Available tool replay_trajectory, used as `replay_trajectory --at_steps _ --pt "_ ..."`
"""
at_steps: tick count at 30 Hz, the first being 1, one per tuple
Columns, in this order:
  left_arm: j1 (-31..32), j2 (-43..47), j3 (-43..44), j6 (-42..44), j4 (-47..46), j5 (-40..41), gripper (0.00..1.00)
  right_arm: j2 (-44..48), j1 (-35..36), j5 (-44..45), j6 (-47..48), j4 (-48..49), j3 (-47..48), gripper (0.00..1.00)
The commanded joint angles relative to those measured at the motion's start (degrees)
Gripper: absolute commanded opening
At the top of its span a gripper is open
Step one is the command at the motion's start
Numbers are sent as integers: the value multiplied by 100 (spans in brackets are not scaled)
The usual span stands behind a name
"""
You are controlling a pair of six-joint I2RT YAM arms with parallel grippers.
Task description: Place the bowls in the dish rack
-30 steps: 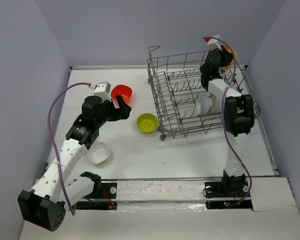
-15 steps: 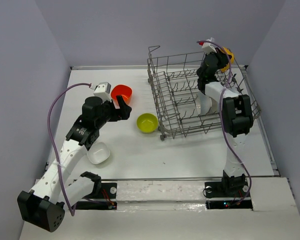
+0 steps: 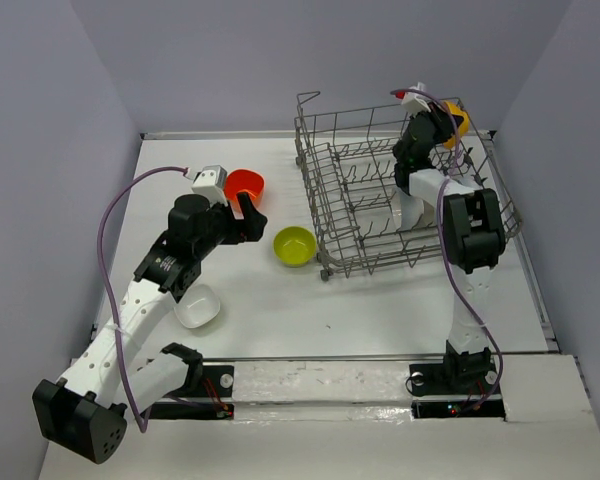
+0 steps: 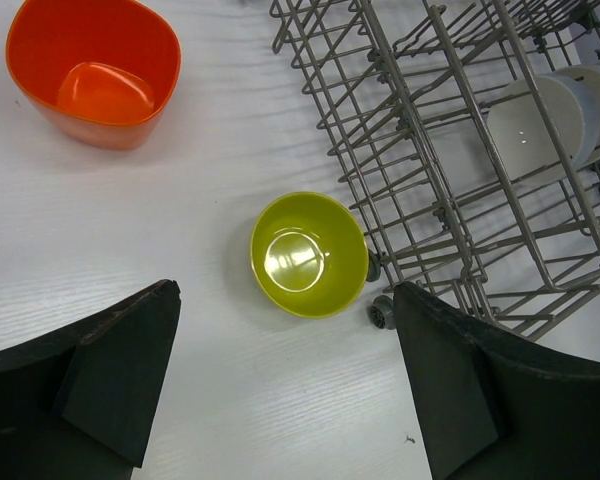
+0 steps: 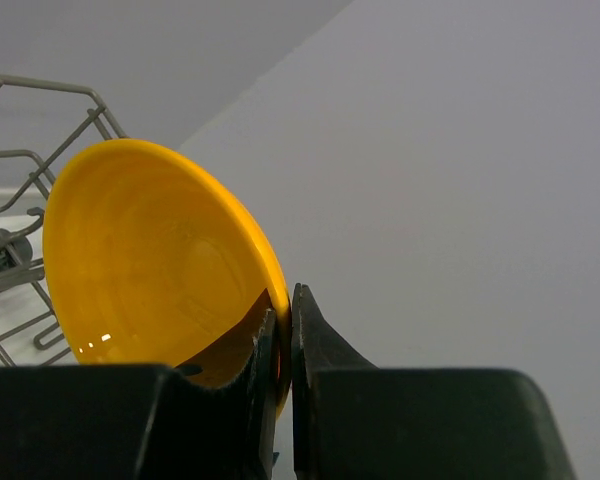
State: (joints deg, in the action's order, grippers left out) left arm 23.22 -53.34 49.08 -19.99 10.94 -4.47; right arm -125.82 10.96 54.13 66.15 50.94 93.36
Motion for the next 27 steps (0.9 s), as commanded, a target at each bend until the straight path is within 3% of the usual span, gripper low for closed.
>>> replay_trajectory --at_steps 1,27 --pt "86 158 -83 92 -189 122 96 -100 29 -34 179 803 -55 1" --pt "156 114 -83 118 -171 175 96 -443 29 -16 -137 338 -11 1"
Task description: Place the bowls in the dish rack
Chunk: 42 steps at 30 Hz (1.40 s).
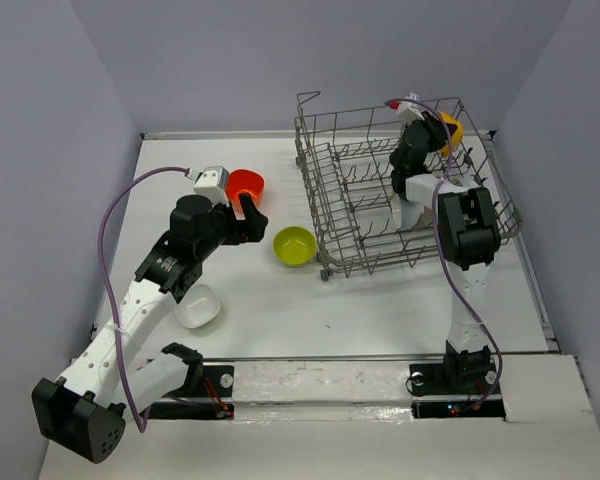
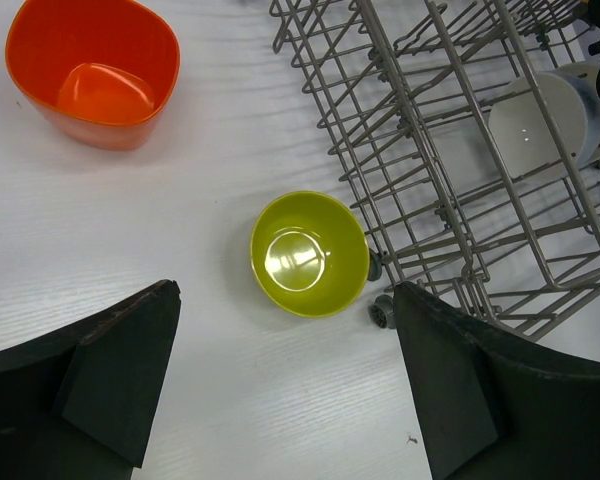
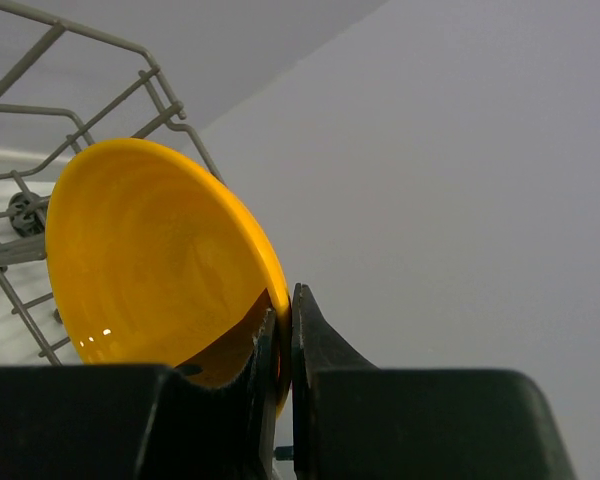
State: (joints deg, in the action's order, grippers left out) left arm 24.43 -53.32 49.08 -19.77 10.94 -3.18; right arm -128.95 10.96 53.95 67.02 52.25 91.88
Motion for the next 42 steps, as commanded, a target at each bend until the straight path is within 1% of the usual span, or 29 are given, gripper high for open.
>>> replay_trajectory --at_steps 1,9,12,18,20,22,25,28,30,32,33,34,35,37,42 --pt "36 111 -74 87 -171 54 97 -148 29 10 -234 189 146 1" --pt "36 76 -74 96 -180 46 96 -254 29 10 -436 -118 243 1" --pt "36 76 -74 96 -180 37 96 -289 29 10 -524 -197 269 3" --pt "36 67 -74 87 -180 45 96 -368 29 10 -708 -399 278 17" --pt "36 67 -74 96 -180 37 96 -394 29 10 -752 -478 287 18" --pt "36 67 -74 87 -180 46 96 -412 29 10 -770 -522 305 21" --pt "36 76 -83 87 -180 46 96 -421 29 1 -796 -532 287 29" --pt "36 76 -83 87 -171 46 96 -430 29 19 -805 -549 305 34" --pt "36 76 -83 87 -180 45 96 -430 29 27 -822 -549 313 35" --pt "36 85 -92 87 -180 46 97 -404 29 54 -866 -558 340 41" --pt "36 85 -92 96 -171 46 97 -395 29 63 -893 -636 357 45" --pt "36 94 -100 87 -171 46 97 -377 29 71 -936 -698 375 53" --pt "36 94 -100 87 -171 54 96 -333 29 71 -998 -794 445 55" --pt "36 94 -100 87 -171 46 96 -289 29 71 -1244 -1120 515 59" --pt "27 103 -100 87 -180 46 97 -79 29 71 -2007 -1935 840 63"
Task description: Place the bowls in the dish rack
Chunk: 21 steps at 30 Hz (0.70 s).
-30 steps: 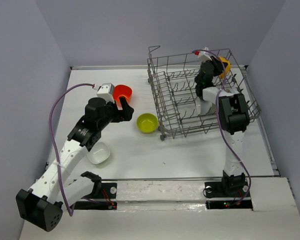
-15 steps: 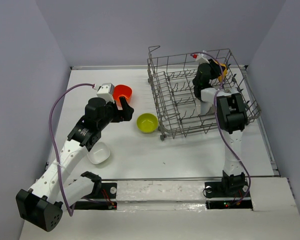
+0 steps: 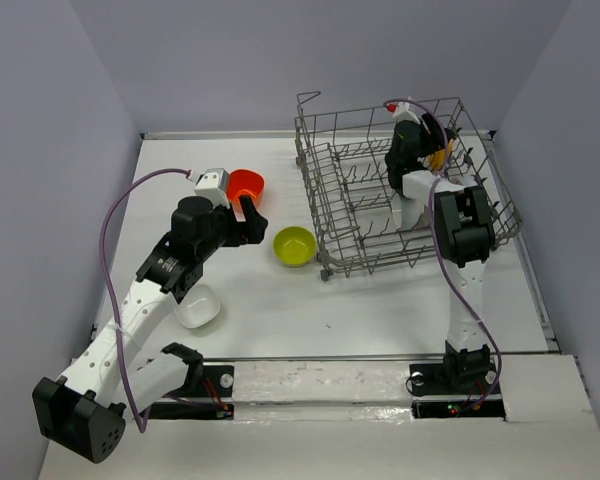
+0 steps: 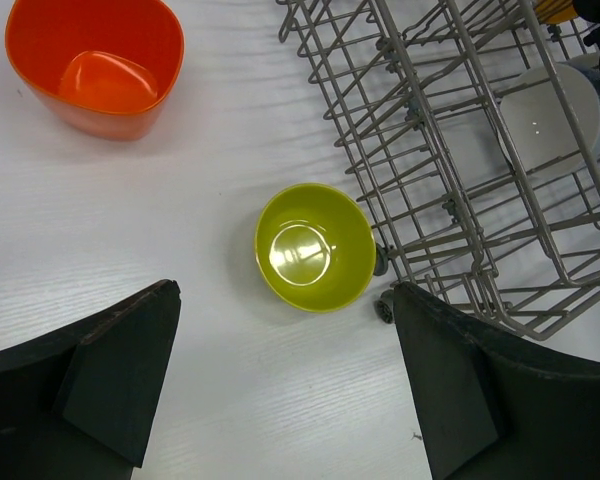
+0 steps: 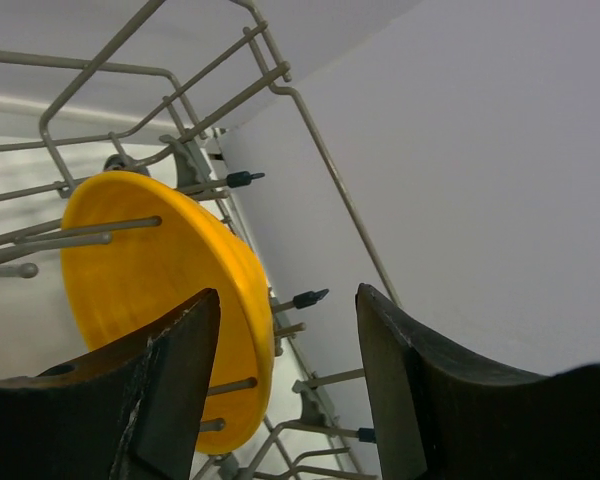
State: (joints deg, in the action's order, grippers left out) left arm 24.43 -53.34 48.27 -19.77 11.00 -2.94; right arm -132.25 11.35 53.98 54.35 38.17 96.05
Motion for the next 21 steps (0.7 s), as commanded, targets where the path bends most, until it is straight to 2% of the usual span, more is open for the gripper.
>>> replay_trajectory --at_steps 1,16,21 --pt "19 105 -11 96 -186 22 96 295 -10 69 -828 -643 467 63" --pt "-263 70 -63 79 -222 -14 96 1271 236 -413 -2367 -2665 959 68" --pt "-464 8 -63 79 -187 127 96 1552 647 -353 -2797 -3420 1389 70"
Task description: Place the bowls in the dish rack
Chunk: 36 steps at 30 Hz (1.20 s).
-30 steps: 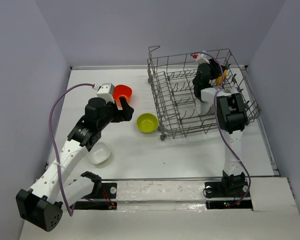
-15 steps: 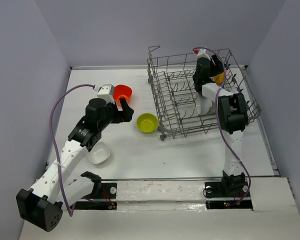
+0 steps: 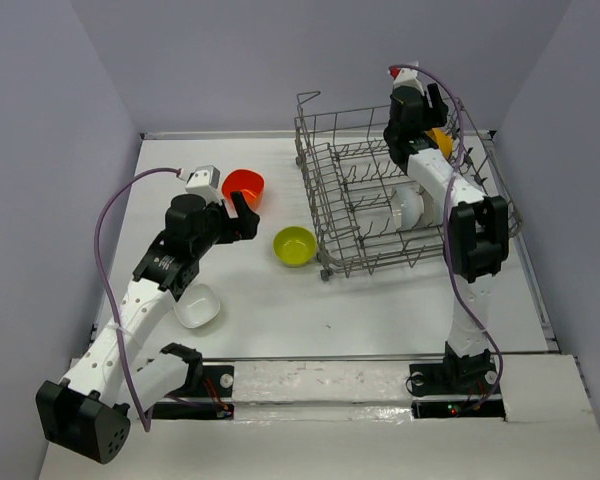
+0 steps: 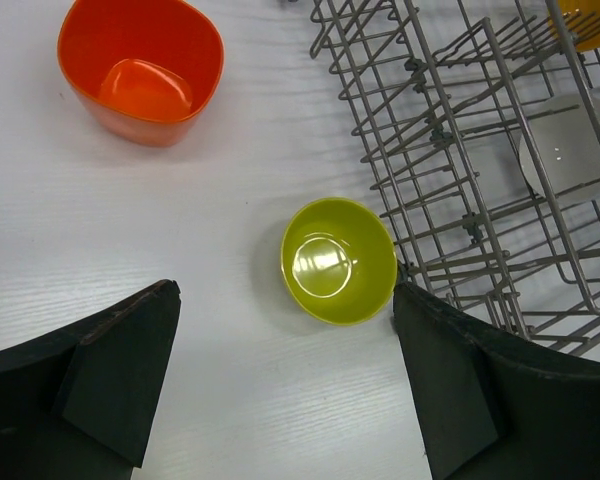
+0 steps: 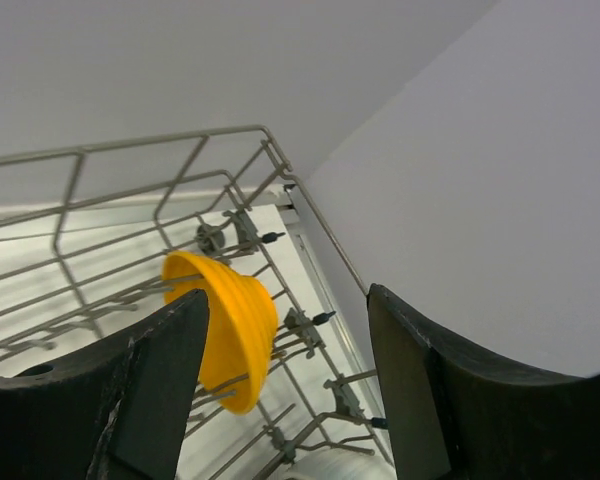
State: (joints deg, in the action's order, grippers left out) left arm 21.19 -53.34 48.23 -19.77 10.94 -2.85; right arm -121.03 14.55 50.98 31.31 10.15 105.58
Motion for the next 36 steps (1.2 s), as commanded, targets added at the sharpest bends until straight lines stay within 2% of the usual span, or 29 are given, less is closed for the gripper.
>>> replay_trajectory --at_steps 1,6,8,9,11,13,16,21,23,29,31,36 --pt "-185 -18 -50 79 -154 153 96 501 408 60 -564 -750 515 71" --pt "-457 -106 -59 52 -92 504 96 1256 821 211 -1661 -2050 859 76" --pt "-642 -185 -77 0 -57 566 96 1941 892 -157 -2670 -2849 719 79" --pt "-703 -238 -59 -44 -13 714 96 2222 892 -385 -3466 -3252 579 80" --pt "-887 -430 -33 -184 135 882 96 2836 892 -1155 -3981 -3370 -164 82" --pt "-1081 -632 29 -500 355 1041 96 3925 892 -1825 -4483 -3379 -886 83" --pt "-1143 -712 -129 -930 347 1006 94 4420 892 -2380 -4730 -3449 -1346 86" --pt "-1143 -897 80 -1011 663 927 92 5062 892 -2768 -4976 -3599 -1935 87" --pt "-1143 -1002 361 -1020 1161 944 91 5186 892 -3179 -5082 -3608 -2006 87" --pt "-1091 -1160 697 -730 1534 778 88 5248 892 -3454 -5144 -3617 -1954 88" --pt "-942 -1292 706 -800 1517 698 86 5248 892 -3516 -5152 -3634 -1962 88" --pt "190 -1863 925 -1213 1324 1173 86 5265 892 -3630 -5144 -3669 -1989 88"
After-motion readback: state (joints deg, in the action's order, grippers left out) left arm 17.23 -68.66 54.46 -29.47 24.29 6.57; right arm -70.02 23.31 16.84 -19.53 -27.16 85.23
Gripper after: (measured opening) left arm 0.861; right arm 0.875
